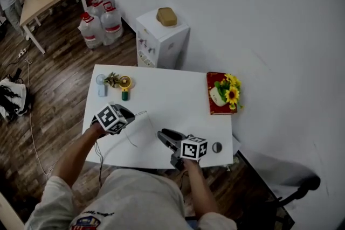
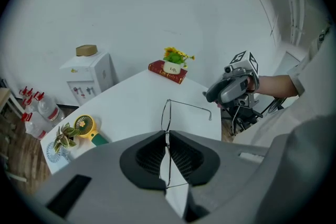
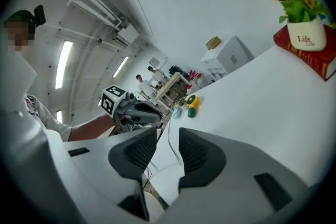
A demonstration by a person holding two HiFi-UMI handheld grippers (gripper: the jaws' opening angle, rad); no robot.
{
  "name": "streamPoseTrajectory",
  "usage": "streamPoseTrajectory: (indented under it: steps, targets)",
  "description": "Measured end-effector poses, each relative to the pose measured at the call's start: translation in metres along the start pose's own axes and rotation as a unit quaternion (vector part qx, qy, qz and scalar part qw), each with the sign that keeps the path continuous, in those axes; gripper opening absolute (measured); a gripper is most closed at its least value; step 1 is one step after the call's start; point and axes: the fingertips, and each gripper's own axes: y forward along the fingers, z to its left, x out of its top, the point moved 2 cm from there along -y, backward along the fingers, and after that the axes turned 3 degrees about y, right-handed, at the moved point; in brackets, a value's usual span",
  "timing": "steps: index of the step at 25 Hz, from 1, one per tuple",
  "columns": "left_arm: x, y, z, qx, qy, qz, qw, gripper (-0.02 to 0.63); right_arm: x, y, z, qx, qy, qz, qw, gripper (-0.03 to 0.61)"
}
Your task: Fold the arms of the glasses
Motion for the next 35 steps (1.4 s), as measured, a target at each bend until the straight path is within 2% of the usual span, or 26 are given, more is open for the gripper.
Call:
streamPoseTrajectory:
  steps: [3, 5, 9, 18, 26, 35]
  targets:
    - [-0.003, -0.001, -0.002, -0.005, -0.01, -0.002, 0.9999, 0.023, -0.007, 0.009, 0.003, 0.013, -0.002, 0.021, 1.0, 0.091]
    - [-0.006, -0.001, -0.005, -0.013, -0.021, -0.005, 0.9997, 0.023, -0.011, 0.013, 0.005, 0.016, -0.005, 0.033, 0.999, 0.043]
    - [-0.003, -0.002, -0.012, -0.025, -0.034, -0.015, 0.999, 0.023, -0.017, 0.02, 0.01, 0.028, -0.006, 0.047, 0.998, 0.008]
    - [0.009, 0.005, -0.023, -0.053, -0.075, -0.043, 0.9949, 0.023, -0.028, 0.043, 0.029, 0.048, -0.002, 0.055, 0.997, 0.005]
    - [0.024, 0.008, -0.034, -0.078, -0.084, -0.064, 0.9914, 0.023, -0.031, 0.067, 0.044, 0.043, -0.023, 0.05, 0.998, 0.002]
    - [0.027, 0.006, -0.039, -0.092, -0.078, -0.066, 0.9905, 0.023, -0.028, 0.079, 0.049, 0.039, -0.015, 0.041, 0.998, 0.002]
